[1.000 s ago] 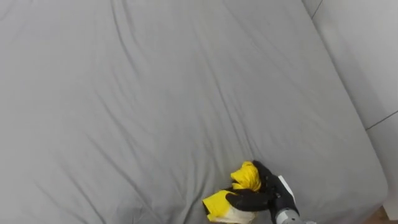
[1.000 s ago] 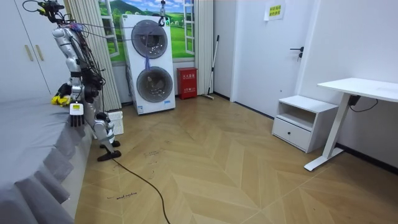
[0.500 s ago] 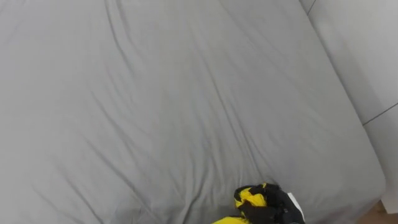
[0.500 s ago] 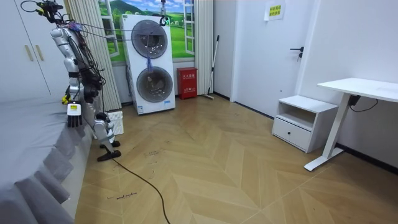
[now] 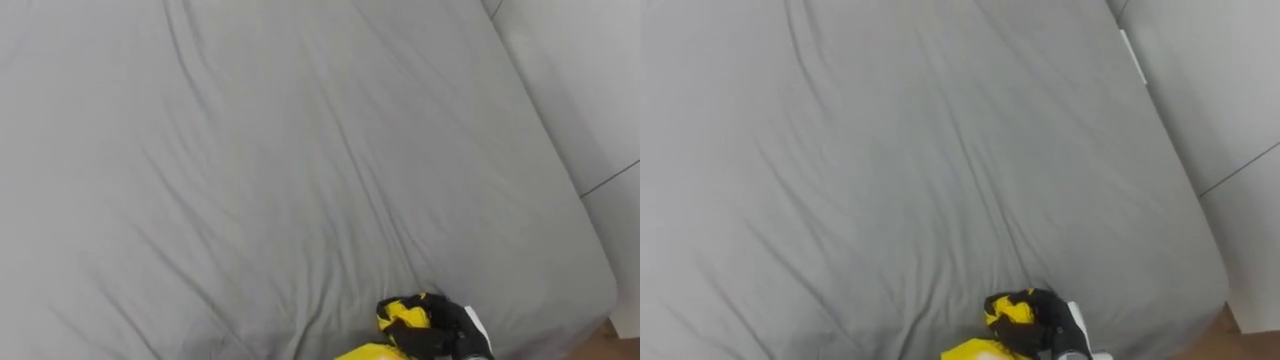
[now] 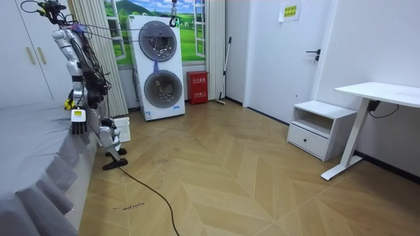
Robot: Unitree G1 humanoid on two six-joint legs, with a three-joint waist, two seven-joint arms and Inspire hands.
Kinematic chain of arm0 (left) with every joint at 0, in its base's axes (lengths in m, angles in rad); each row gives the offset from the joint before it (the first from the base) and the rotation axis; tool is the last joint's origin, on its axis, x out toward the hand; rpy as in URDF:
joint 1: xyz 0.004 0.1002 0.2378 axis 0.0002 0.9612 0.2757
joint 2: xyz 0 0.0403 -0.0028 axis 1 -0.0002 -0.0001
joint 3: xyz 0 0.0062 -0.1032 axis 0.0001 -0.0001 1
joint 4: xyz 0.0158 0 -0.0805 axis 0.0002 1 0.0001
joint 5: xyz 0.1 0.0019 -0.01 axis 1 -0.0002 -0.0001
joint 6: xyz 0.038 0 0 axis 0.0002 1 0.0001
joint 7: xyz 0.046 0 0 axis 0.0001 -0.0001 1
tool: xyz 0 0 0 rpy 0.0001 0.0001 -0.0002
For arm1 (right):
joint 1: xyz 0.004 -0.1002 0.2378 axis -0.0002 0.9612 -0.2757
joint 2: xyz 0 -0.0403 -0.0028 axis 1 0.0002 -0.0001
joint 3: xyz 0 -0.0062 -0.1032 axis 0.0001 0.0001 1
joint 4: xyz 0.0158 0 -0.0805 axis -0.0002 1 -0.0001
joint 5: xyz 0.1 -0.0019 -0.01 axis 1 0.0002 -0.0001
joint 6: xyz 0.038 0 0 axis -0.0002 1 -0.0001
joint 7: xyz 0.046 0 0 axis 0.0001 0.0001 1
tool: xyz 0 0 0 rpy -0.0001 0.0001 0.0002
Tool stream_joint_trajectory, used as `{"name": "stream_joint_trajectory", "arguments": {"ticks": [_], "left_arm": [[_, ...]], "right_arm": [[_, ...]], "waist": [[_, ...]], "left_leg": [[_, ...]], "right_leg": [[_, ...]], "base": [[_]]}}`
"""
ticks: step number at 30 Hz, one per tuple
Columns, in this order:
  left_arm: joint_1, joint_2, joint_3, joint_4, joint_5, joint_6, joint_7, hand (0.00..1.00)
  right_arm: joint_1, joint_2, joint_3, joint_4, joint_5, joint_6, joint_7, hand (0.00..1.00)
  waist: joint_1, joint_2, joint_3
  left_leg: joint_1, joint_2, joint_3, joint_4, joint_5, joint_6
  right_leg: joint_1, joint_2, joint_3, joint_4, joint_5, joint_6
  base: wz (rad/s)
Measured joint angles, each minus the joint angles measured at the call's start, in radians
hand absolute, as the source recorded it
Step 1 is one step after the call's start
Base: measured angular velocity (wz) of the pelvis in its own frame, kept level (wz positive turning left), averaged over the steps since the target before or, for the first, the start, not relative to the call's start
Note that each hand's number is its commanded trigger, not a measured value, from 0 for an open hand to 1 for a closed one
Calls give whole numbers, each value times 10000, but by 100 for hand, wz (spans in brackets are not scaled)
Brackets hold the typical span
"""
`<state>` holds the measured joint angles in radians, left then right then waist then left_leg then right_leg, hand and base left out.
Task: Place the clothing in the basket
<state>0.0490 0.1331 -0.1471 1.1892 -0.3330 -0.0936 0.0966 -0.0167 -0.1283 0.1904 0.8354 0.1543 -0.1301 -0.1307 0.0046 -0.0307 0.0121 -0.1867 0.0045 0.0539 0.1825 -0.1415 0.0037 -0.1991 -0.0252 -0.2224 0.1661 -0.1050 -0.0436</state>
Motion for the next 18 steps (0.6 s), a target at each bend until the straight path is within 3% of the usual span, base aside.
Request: {"name": "stream_joint_trajectory", "arguments": {"ticks": [3,7,11,18], "left_arm": [[139,16,245,-76,1,-5,10,0],[560,149,272,-361,9,3,11,0],[708,112,575,-357,365,17,41,0],[800,55,1050,-453,711,667,53,0]], "right_arm": [[40,-65,-398,-719,419,40,-16,100],[95,-516,-710,-2422,1057,95,-187,100],[270,-543,-1354,-3566,1392,72,-201,100],[628,-659,-2142,-4939,1492,235,-184,100]], "waist": [[-82,-9,-5],[-256,-34,-4],[-275,-103,-25],[-475,-78,-36]], "left_leg": [[302,-1,70,-88,0,0],[990,-26,290,-220,-5,3],[1474,-14,553,-375,-16,17],[1937,91,1173,-441,-155,132]], "right_leg": [[273,-5,8,-33,-25,32],[953,-13,124,-170,-86,118],[1288,9,349,-173,-120,138],[1501,142,834,-144,-117,140]], "base": [[-1],[-1],[-15],[-19]]}}
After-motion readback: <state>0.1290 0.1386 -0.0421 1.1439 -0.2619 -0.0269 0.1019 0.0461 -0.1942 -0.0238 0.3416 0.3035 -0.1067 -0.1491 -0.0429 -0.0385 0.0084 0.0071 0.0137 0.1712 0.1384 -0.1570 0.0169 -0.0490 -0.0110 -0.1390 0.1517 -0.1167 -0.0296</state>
